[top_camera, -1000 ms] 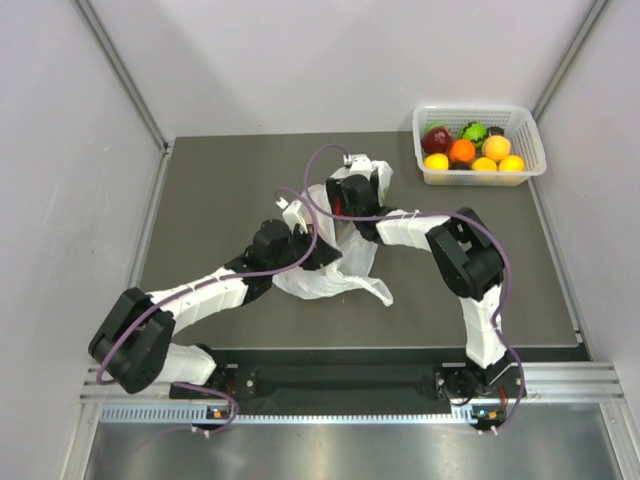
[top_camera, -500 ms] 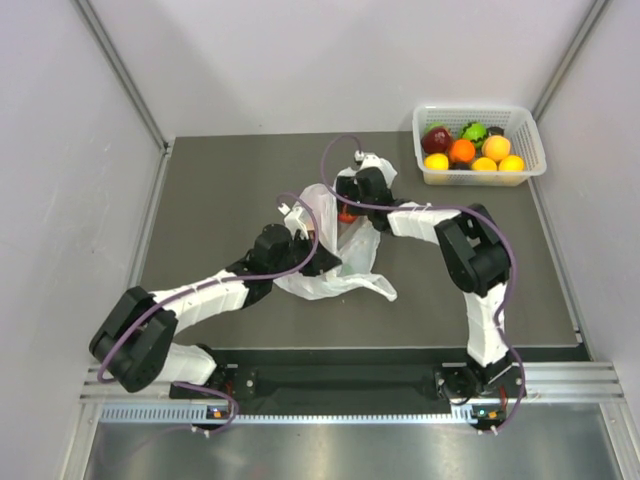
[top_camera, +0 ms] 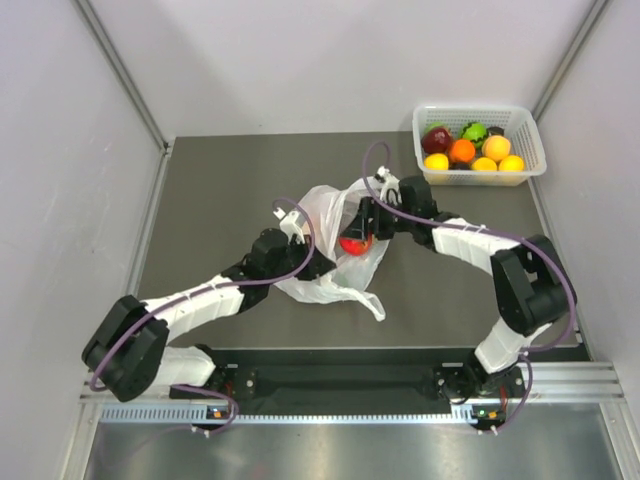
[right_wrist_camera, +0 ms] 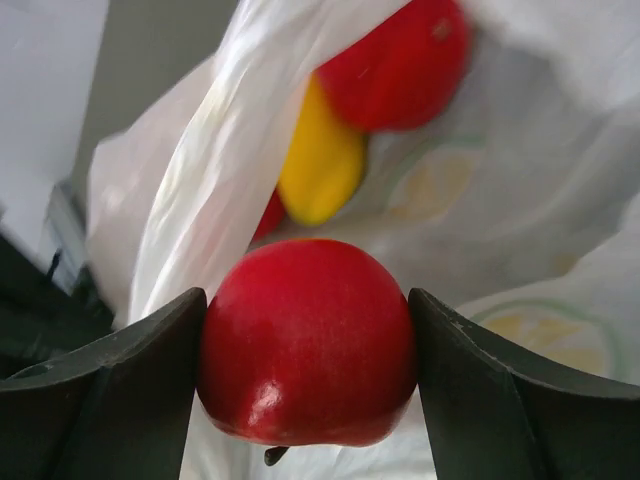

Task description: Untie the knot of the plastic bag and take out the fruit

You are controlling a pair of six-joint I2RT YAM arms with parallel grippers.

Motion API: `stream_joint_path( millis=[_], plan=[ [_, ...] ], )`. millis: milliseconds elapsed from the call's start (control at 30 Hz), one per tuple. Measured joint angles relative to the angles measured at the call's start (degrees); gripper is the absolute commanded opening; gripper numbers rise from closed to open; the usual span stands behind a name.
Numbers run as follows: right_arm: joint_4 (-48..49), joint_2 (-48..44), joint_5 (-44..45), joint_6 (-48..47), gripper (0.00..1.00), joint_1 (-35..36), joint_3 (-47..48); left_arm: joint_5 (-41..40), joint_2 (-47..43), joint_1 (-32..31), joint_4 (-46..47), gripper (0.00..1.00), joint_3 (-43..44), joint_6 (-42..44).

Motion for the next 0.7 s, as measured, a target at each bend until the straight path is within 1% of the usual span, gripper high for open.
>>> stream_joint_path(
  millis=[33, 67, 167, 300, 433, 500, 567, 700],
  plan=[
    [-0.76, -0.98, -2.69, -0.11, 0.12, -0.07, -0.76, -0.37, -0.31, 0.00, -0.26, 0.00, 0.00, 0.26],
    [-1.70, -1.90, -4.92, -0.15, 0.08, -0.07, -1.42, -0.83, -0.52, 0.00, -0.55, 0.00, 0.00, 0.55],
    [-3.98, -5.55, -12.02, -0.17, 0.00, -0.11, -4.07, -1.68, -0.83, 0.00, -1.29, 0.00, 0.00, 1.14],
    [-8.07, -12.50, -17.25, -0.55, 0.00, -0.90, -5.16, -2.67, -1.44, 0.00, -2.34, 0.00, -0.09, 2.32],
    [-9.81, -21.44, -19.89, -0.81, 0.00, -4.79, -3.63, -2.73, -2.86, 0.00, -3.19, 0.00, -0.92, 2.93],
    [-10.25, -24.50, -18.58, -1.03, 0.00, -8.26, -0.50, -2.73, -3.82, 0.00, -4.13, 0.00, -1.33, 3.08],
    [-10.82, -25.59, -14.40, -1.44, 0.00, -11.28, 2.84, -2.73, -5.14, 0.00, -5.31, 0.00, -1.44, 3.23],
    [-10.34, -24.96, 2.21, -1.53, 0.00, -16.70, 8.00, -2.91, -8.90, 0.00, -7.65, 0.00, -1.40, 3.87]
  ],
)
